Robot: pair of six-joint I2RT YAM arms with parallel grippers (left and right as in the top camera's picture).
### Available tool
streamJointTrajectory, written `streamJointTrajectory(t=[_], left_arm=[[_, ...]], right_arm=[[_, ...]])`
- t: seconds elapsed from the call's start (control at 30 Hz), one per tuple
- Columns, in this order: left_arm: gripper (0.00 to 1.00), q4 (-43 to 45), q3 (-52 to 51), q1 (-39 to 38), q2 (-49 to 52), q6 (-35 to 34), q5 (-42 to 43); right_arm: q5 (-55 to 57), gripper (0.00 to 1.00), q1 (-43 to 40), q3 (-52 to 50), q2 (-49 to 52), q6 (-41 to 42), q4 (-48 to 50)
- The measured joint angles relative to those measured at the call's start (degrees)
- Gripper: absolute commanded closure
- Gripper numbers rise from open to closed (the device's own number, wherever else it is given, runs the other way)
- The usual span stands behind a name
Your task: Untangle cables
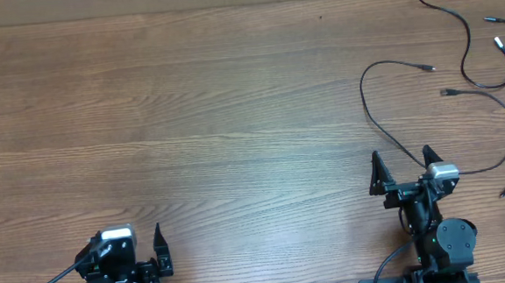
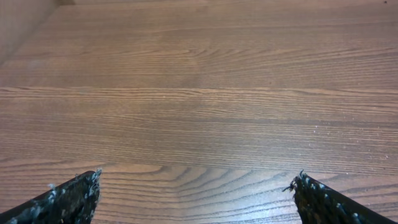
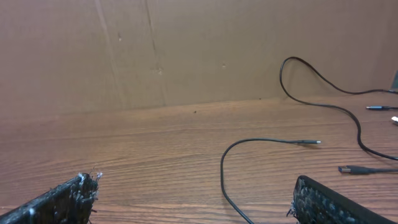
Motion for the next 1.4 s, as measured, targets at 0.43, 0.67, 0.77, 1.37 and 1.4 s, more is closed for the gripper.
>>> streamJointTrajectory(t=[0.43,0.67,0.77,1.37,1.4], left_arm=[[0.00,0.0,0.0,0.0,0.0,0.0,0.0],[0.01,1.2,0.0,0.0,0.0,0.0,0.0],[0.00,9.4,-0.5,0.0,0.0,0.0,0.3],[0.01,84.2,-33.0,0.0,-0.1,-0.2,12.2],[0.00,84.1,-33.5,0.0,-0.1,-0.2,12.3]], right_arm=[[0.0,0.00,0.0,0.0,0.0,0.0,0.0],[0.0,0.00,0.0,0.0,0.0,0.0,0.0],[0.0,0.00,0.0,0.0,0.0,0.0,0.0],[0.0,0.00,0.0,0.0,0.0,0.0,0.0],[0.0,0.00,0.0,0.0,0.0,0.0,0.0]])
